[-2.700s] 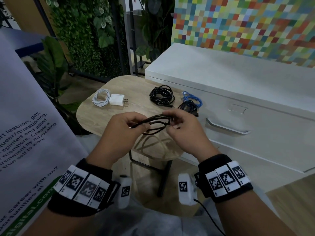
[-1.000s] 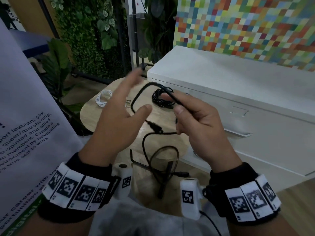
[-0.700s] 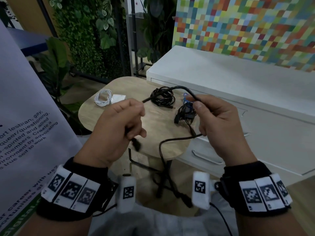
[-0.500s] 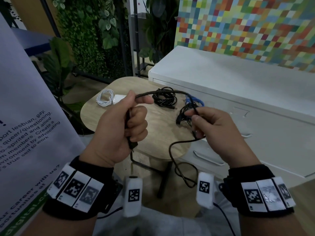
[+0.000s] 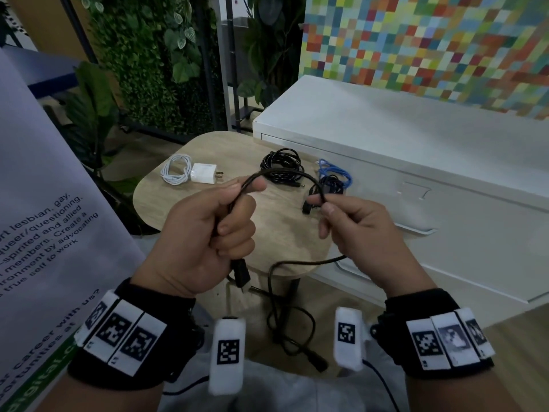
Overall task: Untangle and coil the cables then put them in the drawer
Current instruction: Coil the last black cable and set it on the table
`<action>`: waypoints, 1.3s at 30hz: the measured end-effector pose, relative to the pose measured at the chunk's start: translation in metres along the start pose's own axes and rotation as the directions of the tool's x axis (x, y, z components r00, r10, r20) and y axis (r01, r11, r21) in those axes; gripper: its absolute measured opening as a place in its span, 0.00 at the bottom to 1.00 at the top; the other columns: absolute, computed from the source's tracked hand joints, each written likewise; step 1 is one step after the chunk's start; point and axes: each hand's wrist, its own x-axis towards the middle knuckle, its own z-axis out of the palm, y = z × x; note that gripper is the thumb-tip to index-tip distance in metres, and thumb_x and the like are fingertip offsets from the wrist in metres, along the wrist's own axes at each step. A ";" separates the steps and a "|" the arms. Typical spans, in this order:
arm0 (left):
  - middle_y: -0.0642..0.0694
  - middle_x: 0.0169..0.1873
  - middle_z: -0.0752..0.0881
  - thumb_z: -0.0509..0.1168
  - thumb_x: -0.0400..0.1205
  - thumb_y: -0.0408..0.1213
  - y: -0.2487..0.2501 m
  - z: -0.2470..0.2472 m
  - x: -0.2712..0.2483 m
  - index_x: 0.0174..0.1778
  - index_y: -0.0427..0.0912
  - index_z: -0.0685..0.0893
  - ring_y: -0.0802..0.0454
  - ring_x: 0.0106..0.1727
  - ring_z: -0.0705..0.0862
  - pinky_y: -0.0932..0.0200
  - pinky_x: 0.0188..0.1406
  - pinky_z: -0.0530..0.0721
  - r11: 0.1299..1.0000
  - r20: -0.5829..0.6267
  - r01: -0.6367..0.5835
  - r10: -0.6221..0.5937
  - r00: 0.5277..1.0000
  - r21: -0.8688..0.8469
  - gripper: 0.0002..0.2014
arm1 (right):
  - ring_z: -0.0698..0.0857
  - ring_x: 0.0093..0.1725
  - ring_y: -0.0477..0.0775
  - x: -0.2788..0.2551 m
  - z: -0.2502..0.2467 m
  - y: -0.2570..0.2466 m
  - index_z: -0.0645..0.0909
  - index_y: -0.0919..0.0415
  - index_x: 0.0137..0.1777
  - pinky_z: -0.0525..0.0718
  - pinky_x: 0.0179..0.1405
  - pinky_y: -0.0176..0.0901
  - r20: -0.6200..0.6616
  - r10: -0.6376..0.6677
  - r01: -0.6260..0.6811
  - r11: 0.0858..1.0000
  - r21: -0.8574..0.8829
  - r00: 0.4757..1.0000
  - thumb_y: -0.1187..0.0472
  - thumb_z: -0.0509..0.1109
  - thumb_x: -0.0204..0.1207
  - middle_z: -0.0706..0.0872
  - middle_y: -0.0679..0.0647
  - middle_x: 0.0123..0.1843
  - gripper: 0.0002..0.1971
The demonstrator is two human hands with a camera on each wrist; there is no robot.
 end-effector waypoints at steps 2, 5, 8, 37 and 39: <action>0.53 0.18 0.65 0.55 0.83 0.39 -0.002 0.004 0.002 0.62 0.38 0.89 0.57 0.18 0.50 0.65 0.18 0.50 0.999 -0.048 -0.029 0.031 0.998 0.041 0.20 | 0.74 0.27 0.41 -0.001 0.008 0.004 0.90 0.46 0.63 0.72 0.31 0.30 0.075 0.038 -0.025 0.986 -0.166 0.996 0.62 0.66 0.89 0.85 0.53 0.31 0.13; 0.49 0.24 0.78 0.54 0.87 0.36 -0.013 0.009 0.007 0.71 0.35 0.83 0.58 0.15 0.61 0.65 0.17 0.57 0.983 -0.120 -0.120 0.136 0.983 0.137 0.20 | 0.78 0.29 0.38 -0.002 0.023 0.005 0.87 0.41 0.68 0.75 0.34 0.32 0.199 0.080 -0.005 0.935 -0.354 0.977 0.59 0.66 0.89 0.87 0.47 0.32 0.15; 0.43 0.41 0.93 0.51 0.94 0.34 -0.025 0.018 0.011 0.74 0.36 0.80 0.50 0.29 0.87 0.62 0.24 0.83 0.970 -0.189 -0.151 0.187 0.964 0.191 0.18 | 0.83 0.36 0.41 -0.003 0.040 0.003 0.86 0.44 0.60 0.78 0.39 0.38 0.318 0.126 0.059 0.856 -0.514 0.940 0.58 0.65 0.88 0.88 0.47 0.37 0.10; 0.47 0.58 0.92 0.50 0.93 0.44 -0.036 -0.010 0.020 0.79 0.48 0.71 0.45 0.48 0.89 0.46 0.52 0.84 -0.141 0.005 0.039 0.299 0.954 0.989 0.18 | 0.82 0.31 0.52 -0.009 0.042 -0.008 0.89 0.60 0.41 0.88 0.39 0.63 0.296 0.276 -0.182 0.934 -0.309 0.915 0.56 0.75 0.83 0.85 0.53 0.31 0.11; 0.53 0.60 0.92 0.53 0.93 0.43 -0.033 -0.012 0.020 0.79 0.50 0.76 0.49 0.51 0.89 0.48 0.57 0.85 -0.046 -0.023 0.032 0.193 0.981 0.998 0.18 | 0.76 0.29 0.47 -0.008 0.036 -0.009 0.92 0.56 0.43 0.81 0.32 0.52 0.269 0.201 -0.131 0.958 -0.256 0.942 0.59 0.76 0.82 0.80 0.47 0.26 0.07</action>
